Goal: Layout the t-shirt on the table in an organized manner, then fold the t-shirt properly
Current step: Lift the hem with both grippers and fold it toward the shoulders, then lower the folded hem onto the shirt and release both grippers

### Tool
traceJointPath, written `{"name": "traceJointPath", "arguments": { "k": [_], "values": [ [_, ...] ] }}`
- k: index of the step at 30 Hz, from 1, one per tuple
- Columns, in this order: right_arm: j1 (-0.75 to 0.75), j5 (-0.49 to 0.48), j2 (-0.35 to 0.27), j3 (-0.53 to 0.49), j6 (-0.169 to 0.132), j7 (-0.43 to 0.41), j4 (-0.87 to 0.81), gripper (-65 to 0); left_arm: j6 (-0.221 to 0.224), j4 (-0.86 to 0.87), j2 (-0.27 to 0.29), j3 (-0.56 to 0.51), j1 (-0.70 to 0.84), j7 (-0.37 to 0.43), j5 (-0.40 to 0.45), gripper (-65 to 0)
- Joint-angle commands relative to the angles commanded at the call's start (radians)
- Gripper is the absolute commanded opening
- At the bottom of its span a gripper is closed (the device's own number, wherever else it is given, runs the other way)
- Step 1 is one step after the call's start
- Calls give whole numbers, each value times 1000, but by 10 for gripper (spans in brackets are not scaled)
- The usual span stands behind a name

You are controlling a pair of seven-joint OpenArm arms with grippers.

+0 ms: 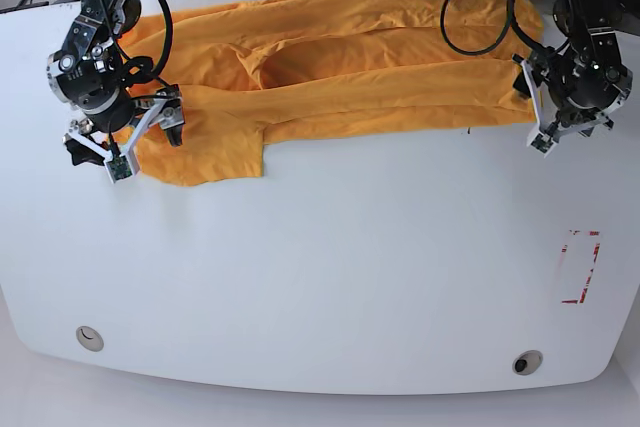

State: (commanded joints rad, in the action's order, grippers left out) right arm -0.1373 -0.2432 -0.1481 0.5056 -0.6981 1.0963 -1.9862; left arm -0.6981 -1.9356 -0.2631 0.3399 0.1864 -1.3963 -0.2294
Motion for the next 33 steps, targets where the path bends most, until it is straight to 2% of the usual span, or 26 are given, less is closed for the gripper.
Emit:
{"name": "traceJointPath", "arguments": {
  "k": [1, 3, 6, 7, 11, 12, 13, 14, 17, 20, 26, 33],
  "values": [
    [-8, -20, 2, 0, 0, 5, 5, 0, 0, 2, 9, 0, 3, 0, 0, -265],
    [-18, -46, 8, 0, 0, 5, 20, -59, 0, 2, 28, 0, 5, 0, 0, -265],
    [-31, -71, 34, 0, 0, 5, 57, -174, 0, 2, 41, 0, 20, 0, 2, -267],
    [-31, -74, 41, 0, 0, 5, 74, -236, 0, 3, 41, -2, 28, 0, 2, -267],
    [-28, -74, 61, -2, 0, 3, 132, -377, 0, 32, 37, -37, 31, 42, 2, -267],
    [-28, -74, 64, -2, 0, 3, 140, -395, 0, 40, 35, -40, 31, 50, 2, -268],
    [-26, -74, 68, -2, 0, 2, 163, -439, 0, 80, 35, -46, 31, 74, 2, -285],
    [-26, -74, 68, -2, 0, 2, 176, -457, 0, 101, 35, -48, 28, 87, 2, -299],
    [-12, -74, 68, -2, 0, 0, 224, -488, 0, 206, 21, -75, 18, 147, 2, -385],
    [-11, -72, 61, -2, 0, -29, 276, -493, 0, 292, -9, -123, -25, 177, 2, -439],
    [-6, -48, 12, -3, 0, -146, 381, -493, 0, 417, -25, -161, -120, 185, 0, -449],
    [64, 25, -20, -2, 0, -183, 483, -493, 0, 502, -31, -164, -233, 185, 0, -449]
  ]
}}
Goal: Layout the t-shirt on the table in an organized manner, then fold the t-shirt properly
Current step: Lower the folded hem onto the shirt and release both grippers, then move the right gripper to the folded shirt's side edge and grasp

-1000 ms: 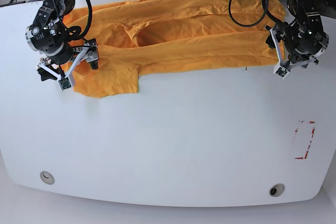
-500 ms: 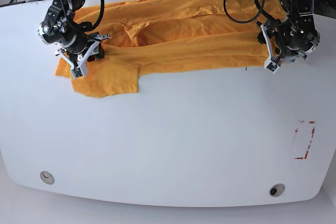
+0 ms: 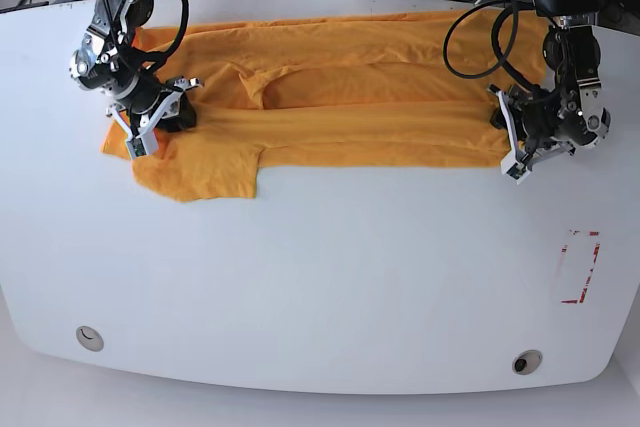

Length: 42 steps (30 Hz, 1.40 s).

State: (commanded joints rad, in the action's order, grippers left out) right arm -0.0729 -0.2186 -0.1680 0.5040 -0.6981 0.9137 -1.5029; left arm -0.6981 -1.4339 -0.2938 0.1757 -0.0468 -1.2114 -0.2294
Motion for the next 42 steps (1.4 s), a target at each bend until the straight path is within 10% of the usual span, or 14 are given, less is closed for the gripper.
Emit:
{"name": "traceJointPath", "arguments": {
  "k": [20, 28, 31, 42],
  "values": [
    [127, 6, 2, 0, 0, 147, -255, -479, 0, 44, 0, -114, -101, 0, 0, -447],
    [264, 32, -3, 2, 0, 175, -190, -144, 0, 48, 0, -112, -100, 0, 0, -447],
    [324, 77, -25, 3, 0, 127, -91, -54, 0, 46, 0, -112, -100, 0, 0, -447],
    [462, 153, -106, 2, 0, -140, 399, -54, 0, 44, 0, -112, -100, 0, 0, -447]
  ]
}}
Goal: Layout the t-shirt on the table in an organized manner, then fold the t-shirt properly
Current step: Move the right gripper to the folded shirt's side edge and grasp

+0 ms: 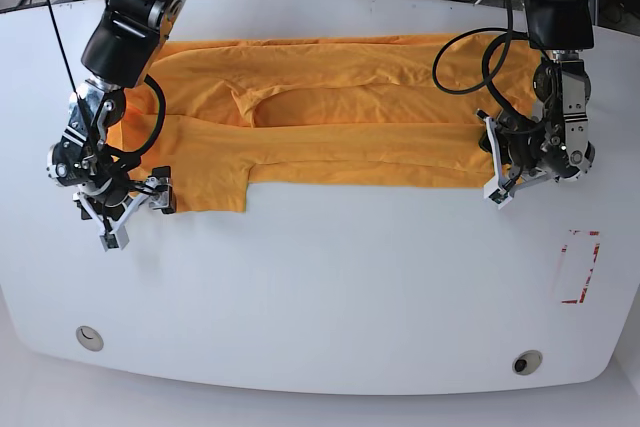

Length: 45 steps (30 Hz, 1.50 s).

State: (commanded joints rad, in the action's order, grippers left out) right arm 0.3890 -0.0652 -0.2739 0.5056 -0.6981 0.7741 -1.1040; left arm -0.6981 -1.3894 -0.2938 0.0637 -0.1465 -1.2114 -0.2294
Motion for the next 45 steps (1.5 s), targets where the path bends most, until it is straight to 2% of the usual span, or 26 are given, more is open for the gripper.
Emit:
{"name": "traceJointPath", "arguments": {
  "k": [2, 6, 10, 14, 15, 18, 21, 27, 31, 32, 34, 38, 42, 45],
  "values": [
    [8, 0, -14, 0, 0, -32, 77, -54, 0, 0, 0, 0, 2, 0, 0, -447],
    [6, 0, -11, 0, 0, -48, 106, -75, 0, 0, 0, 2, 2, 0, 0, -447],
    [2, 0, 0, 0, 0, -44, 106, -151, 0, 0, 0, 2, 2, 0, 0, -447],
    [2, 0, 28, 0, 0, -44, 106, -304, 0, 3, 0, 3, 0, 0, 0, -447],
    [2, 0, 31, 0, 0, -44, 106, -382, 0, 3, 0, 3, 0, 0, 0, -447],
    [2, 0, 34, -2, 0, -44, 106, -534, 0, 3, 2, 2, -2, 0, 0, -447],
    [2, -2, 51, -2, 0, -35, 106, -615, 0, 3, 2, 2, -2, 0, 0, -447],
    [5, -2, 63, -2, 0, 98, 18, -620, 0, 5, 3, 0, -2, 0, 0, -447],
    [-14, -2, 106, -2, 0, 247, -133, -620, 0, 5, 5, 0, -2, 0, 0, -447],
    [-20, -2, 106, -2, 0, 264, -152, -621, 0, 5, 5, 0, -2, 0, 0, -447],
    [-49, -2, 115, -5, 0, 351, -253, -621, 0, 5, 5, 0, -2, 0, 0, -447],
    [-106, -2, 135, -69, 0, 468, -396, -621, 0, 6, 5, 0, 0, 0, 0, -447],
    [-178, -14, 144, -137, 0, 534, -519, -621, 0, 6, 5, 0, 2, 0, 0, -447],
    [-249, -78, 140, -204, 0, 562, -614, -621, 0, 6, 5, 0, 5, 0, 0, -447]
  ]
}}
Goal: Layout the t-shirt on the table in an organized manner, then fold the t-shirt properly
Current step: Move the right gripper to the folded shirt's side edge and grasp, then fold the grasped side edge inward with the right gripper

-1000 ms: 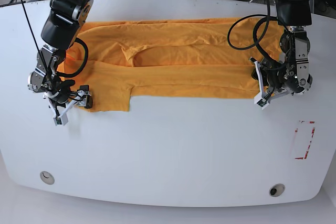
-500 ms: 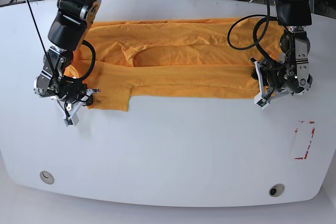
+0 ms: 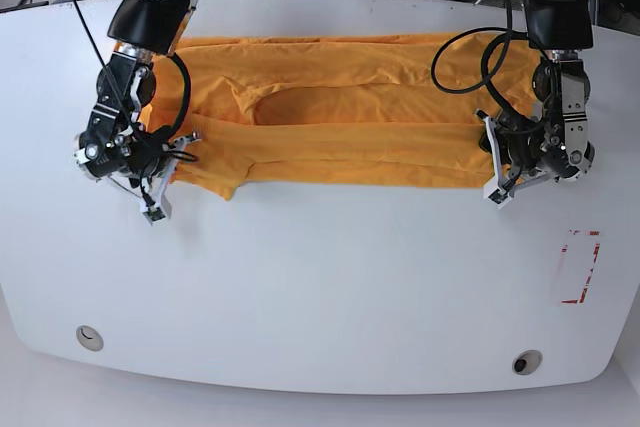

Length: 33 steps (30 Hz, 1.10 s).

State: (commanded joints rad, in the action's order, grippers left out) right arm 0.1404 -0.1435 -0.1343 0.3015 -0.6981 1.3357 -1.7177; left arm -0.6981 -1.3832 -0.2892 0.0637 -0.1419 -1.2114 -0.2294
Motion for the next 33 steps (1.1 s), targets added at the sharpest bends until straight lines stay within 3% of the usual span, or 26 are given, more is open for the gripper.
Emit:
{"name": "traceJointPath", "arguments": {
  "k": [7, 15, 30, 33],
  "values": [
    [-150, -170, -2, -127, 0, 48, -192, -620, 0, 0, 2, 0, 0, 0, 0, -447],
    [-216, -279, -2, -130, 0, 61, -232, -618, 0, 0, 3, 0, 2, 0, 0, -447],
    [-302, -293, -72, -207, 0, 61, -233, -607, 0, 2, 3, 0, 3, 0, 0, -447],
    [-324, -292, -75, -213, 0, 61, -233, -504, 0, 2, 3, 0, 3, 0, 0, -447]
  ]
}}
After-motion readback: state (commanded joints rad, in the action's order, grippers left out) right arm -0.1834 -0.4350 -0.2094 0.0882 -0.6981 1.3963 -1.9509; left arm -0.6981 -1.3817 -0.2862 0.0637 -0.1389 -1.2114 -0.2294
